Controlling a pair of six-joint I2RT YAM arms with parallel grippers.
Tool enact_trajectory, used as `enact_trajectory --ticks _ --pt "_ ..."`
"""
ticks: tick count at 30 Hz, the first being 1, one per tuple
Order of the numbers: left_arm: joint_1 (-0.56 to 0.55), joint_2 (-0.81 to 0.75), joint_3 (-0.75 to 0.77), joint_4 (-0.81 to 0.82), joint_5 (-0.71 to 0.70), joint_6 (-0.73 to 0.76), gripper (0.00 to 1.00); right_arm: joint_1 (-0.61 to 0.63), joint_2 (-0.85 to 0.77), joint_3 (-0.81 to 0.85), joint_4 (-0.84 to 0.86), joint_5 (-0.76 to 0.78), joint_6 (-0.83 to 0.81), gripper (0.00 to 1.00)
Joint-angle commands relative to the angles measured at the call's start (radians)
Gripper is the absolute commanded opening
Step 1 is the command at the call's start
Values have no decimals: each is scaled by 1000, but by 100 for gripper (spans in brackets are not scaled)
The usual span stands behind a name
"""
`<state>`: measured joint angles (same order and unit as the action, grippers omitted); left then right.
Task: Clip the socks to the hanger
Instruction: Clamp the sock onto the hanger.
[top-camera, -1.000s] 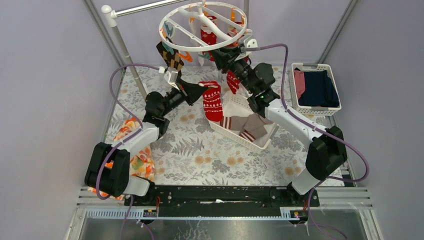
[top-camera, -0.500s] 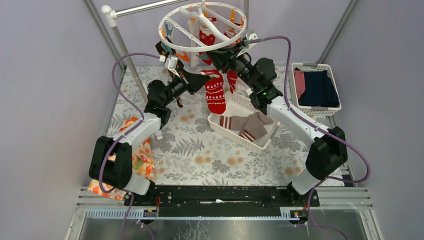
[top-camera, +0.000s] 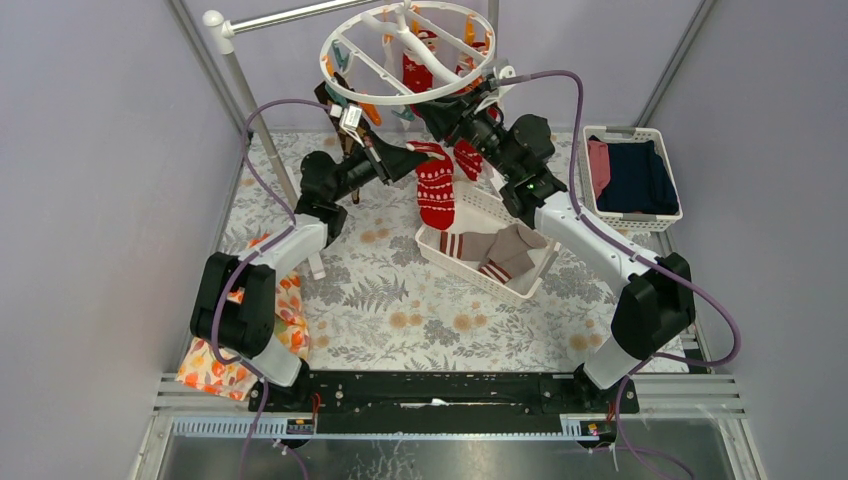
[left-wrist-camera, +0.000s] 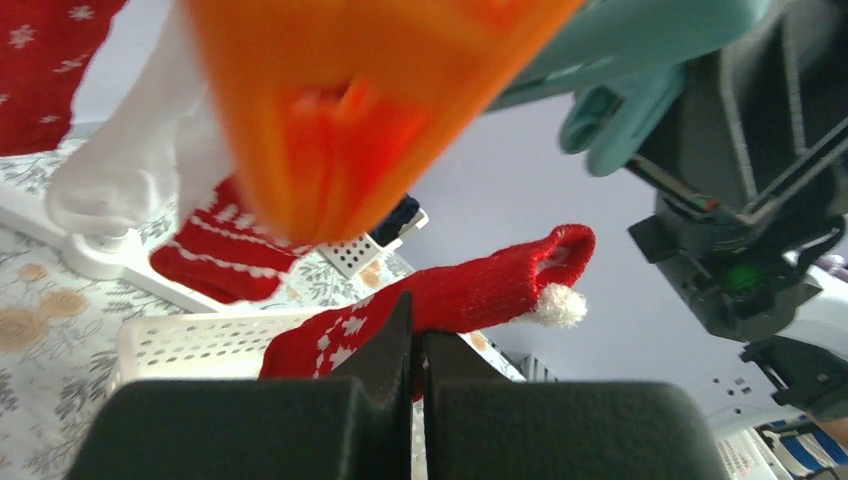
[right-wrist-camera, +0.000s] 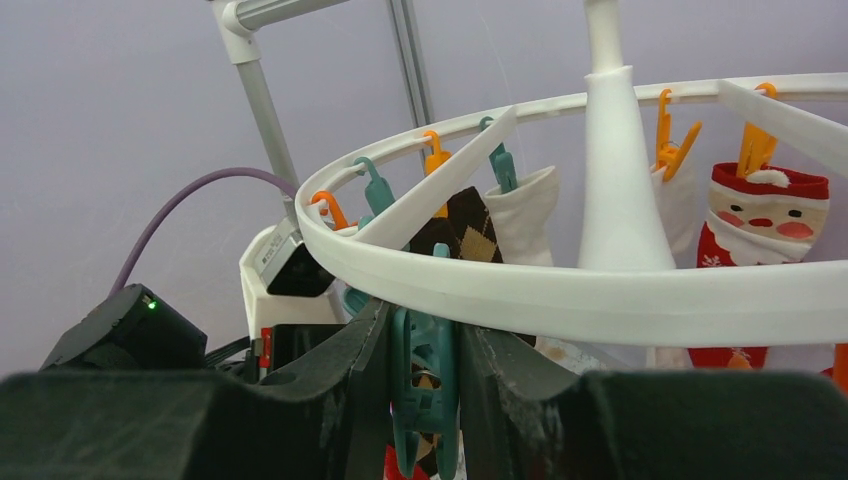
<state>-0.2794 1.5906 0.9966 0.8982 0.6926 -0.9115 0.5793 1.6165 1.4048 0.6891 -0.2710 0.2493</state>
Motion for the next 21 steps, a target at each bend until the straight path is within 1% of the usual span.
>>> enact_trajectory --ticks 1,5,21 --pt "6 19 36 108 57 -57 0 -16 -23 36 46 -16 17 15" --pt "6 23 49 106 66 -72 0 -17 -24 31 54 -19 22 15" --pt "5 32 85 66 13 -89 0 -18 -27 25 54 -36 28 15"
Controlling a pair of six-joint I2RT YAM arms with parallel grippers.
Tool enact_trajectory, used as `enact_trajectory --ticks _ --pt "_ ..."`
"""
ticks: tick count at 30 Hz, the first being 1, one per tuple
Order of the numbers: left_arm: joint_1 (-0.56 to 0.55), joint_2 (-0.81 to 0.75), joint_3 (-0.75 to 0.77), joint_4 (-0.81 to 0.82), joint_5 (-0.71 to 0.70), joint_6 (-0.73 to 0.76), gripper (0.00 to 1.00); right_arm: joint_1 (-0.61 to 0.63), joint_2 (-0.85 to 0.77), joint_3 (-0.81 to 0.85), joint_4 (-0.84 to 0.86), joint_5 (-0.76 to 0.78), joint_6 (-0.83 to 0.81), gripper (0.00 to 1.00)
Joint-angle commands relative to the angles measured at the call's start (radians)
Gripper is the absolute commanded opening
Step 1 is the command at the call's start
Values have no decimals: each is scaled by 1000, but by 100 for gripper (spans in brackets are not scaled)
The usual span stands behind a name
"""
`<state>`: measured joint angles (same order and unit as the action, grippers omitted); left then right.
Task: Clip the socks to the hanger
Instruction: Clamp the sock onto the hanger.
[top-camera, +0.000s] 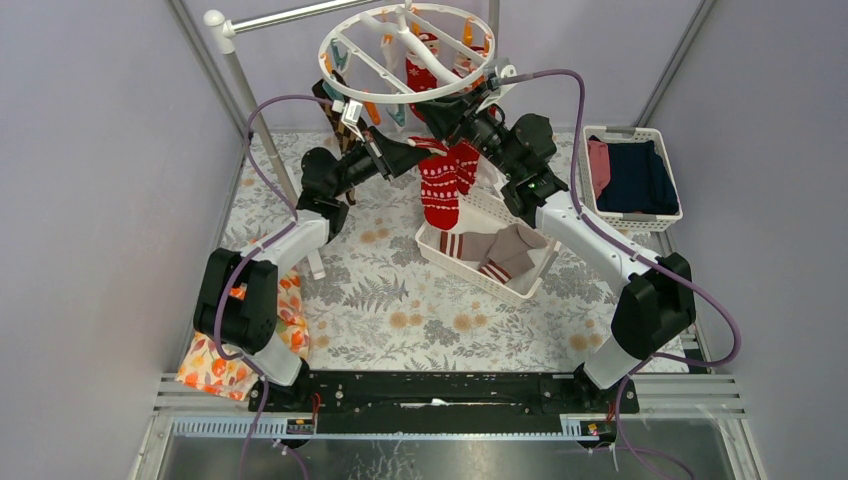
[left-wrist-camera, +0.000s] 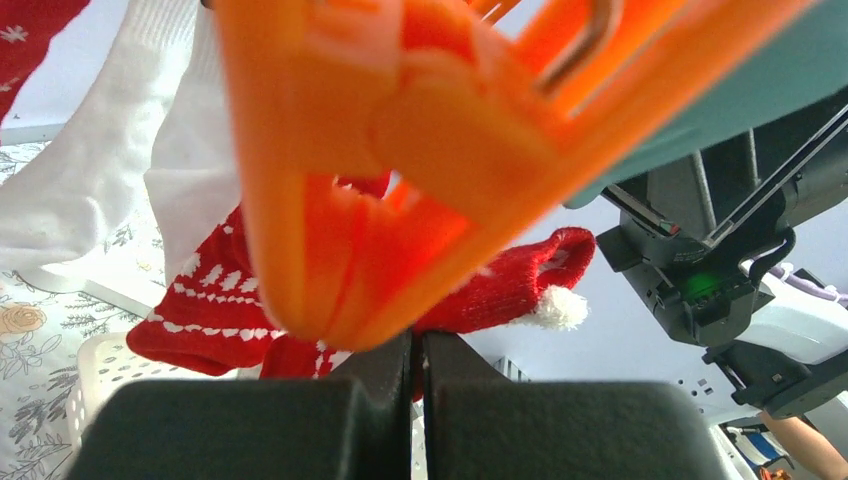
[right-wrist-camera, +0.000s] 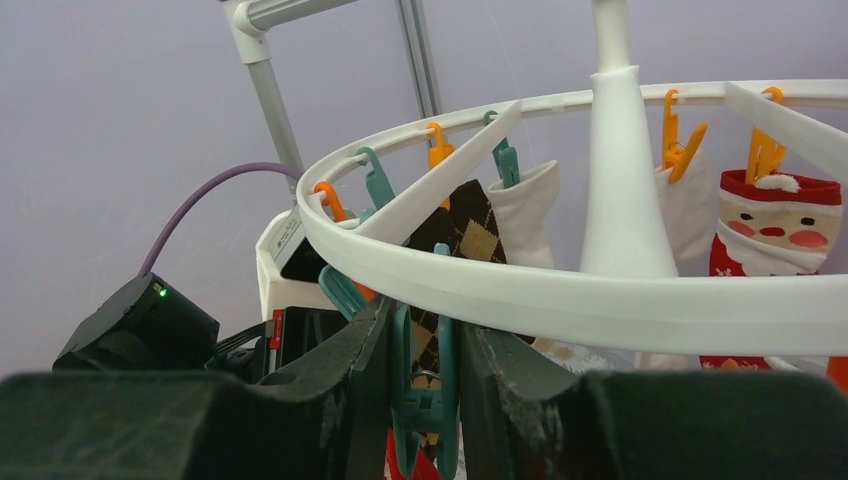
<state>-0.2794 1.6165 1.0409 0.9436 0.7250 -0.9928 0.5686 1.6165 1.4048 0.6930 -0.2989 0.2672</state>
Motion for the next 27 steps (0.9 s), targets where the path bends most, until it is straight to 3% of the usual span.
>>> enact_trajectory --ticks 1,14,27 --pt "6 6 44 14 -23 -11 0 -8 -26 24 50 -8 9 15" --pt "5 -21 41 -55 -78 -29 0 -10 -24 23 55 -16 15 15" --pt "-16 -55 -5 9 -118 -53 0 -9 -16 23 56 -17 17 15"
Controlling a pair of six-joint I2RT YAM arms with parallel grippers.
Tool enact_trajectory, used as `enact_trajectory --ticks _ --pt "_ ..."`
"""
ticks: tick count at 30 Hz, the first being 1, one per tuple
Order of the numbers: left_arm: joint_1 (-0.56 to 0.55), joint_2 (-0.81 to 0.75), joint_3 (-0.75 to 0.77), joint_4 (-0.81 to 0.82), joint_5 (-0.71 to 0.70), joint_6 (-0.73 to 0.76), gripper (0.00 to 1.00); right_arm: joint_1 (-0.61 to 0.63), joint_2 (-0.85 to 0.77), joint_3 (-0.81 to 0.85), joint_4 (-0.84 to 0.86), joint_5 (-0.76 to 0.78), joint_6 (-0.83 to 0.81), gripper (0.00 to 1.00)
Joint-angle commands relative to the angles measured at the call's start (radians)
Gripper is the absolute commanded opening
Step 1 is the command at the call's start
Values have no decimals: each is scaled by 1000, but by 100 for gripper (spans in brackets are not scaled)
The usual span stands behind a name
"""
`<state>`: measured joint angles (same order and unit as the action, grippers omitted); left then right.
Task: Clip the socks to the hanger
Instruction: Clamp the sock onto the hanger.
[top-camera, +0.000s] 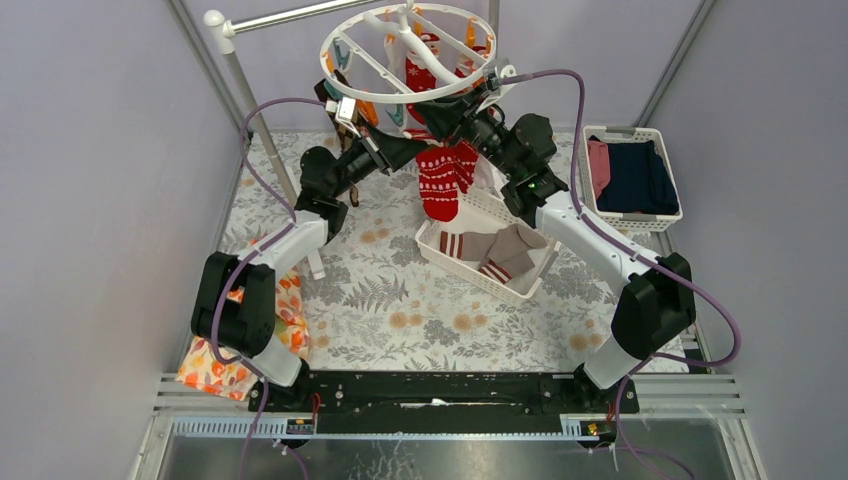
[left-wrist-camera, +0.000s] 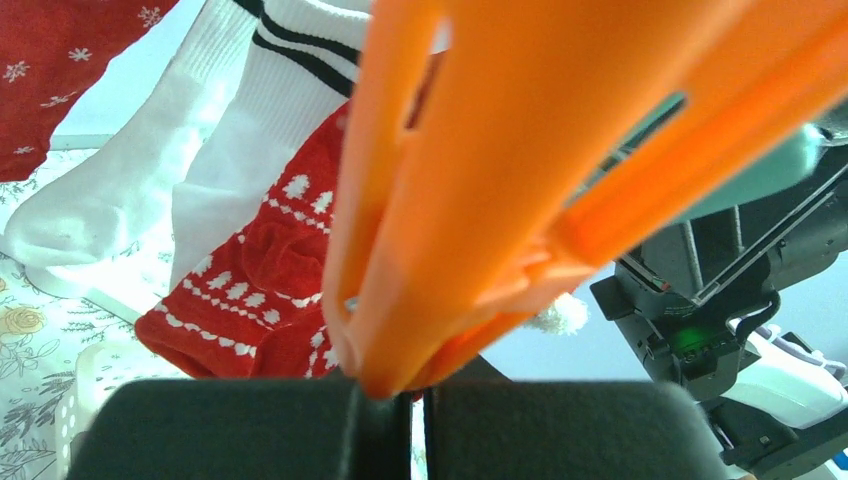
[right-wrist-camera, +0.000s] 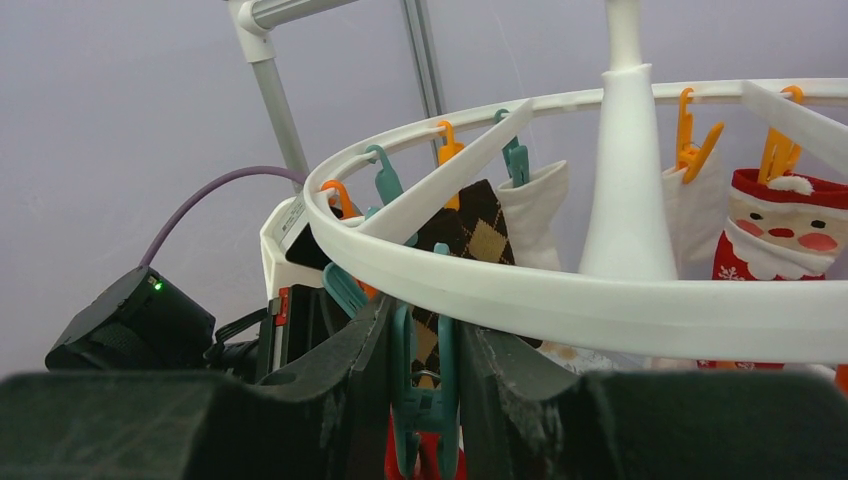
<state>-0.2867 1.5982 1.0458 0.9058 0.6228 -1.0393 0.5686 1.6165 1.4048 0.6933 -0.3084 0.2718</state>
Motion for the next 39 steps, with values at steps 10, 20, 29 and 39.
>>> enact_trajectory --ticks 10,20,29,39 --pt "-16 -58 -23 70 -7 -31 0 -10 -16 18 61 -15 9 15" --pt "-17 -61 -21 89 -9 -65 0 -10 -16 13 66 -35 6 24" --pt "-16 -58 -42 97 1 -74 0 -13 -39 -12 79 -23 -4 60" --pt "-16 -99 -76 61 -11 -39 43 -12 -92 -53 77 -18 -30 81"
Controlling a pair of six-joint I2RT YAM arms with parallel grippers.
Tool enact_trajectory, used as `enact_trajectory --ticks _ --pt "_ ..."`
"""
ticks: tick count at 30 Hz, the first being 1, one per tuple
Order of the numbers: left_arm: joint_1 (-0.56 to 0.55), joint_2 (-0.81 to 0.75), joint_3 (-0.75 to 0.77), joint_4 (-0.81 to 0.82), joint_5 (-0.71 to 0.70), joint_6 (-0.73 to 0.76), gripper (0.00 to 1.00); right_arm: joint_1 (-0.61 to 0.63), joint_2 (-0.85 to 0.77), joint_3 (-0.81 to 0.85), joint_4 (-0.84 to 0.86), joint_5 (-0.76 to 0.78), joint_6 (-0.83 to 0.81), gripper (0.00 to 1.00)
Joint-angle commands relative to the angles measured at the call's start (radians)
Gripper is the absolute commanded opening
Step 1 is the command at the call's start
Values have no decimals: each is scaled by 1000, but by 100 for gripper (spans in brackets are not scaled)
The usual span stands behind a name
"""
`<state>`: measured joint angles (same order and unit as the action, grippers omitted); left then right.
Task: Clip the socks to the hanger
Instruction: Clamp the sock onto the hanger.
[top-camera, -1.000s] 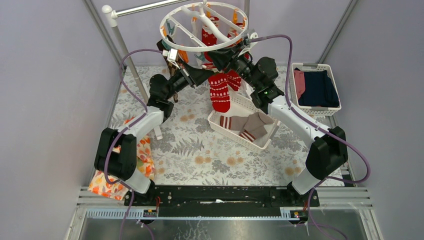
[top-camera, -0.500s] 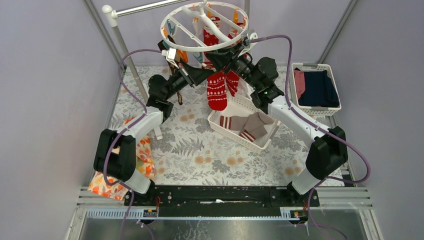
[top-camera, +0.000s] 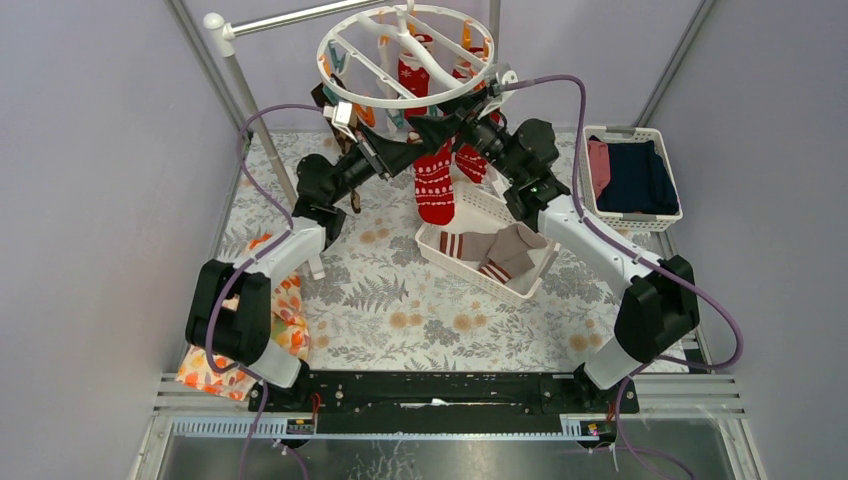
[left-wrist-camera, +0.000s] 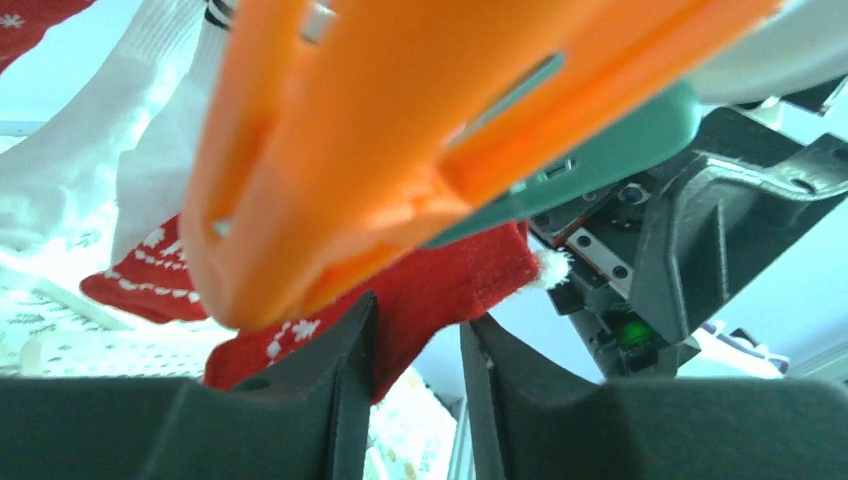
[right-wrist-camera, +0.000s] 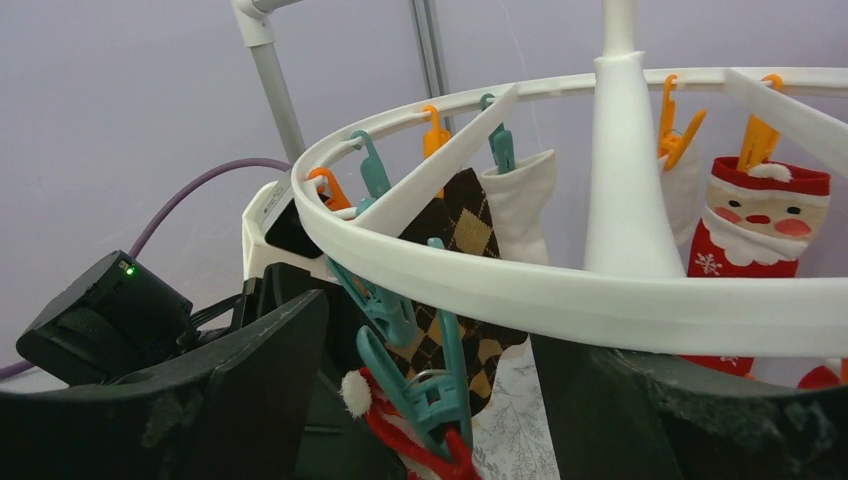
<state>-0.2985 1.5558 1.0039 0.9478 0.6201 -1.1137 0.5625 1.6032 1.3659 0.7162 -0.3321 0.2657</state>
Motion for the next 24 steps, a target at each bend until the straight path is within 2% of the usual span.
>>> enact_trajectory --ticks 1,3,6,10,17,24 --pt "-5 -73 -45 2 -18 52 51 -7 -90 -20 48 5 -32 83" --pt "-4 -108 -73 -24 -38 89 66 -6 -110 -32 20 8 -48 87" --pt "-4 -168 -120 -63 -63 140 77 -6 -147 -50 -20 0 -70 89" --pt "-4 -256 -196 -107 -71 214 80 -7 -217 -100 -62 -6 -102 91" --pt "-3 -510 -372 -201 -76 450 84 -6 -377 -237 -170 19 -167 92" --pt "0 -791 -453 -534 -142 634 99 -7 -528 -362 -250 65 -217 94"
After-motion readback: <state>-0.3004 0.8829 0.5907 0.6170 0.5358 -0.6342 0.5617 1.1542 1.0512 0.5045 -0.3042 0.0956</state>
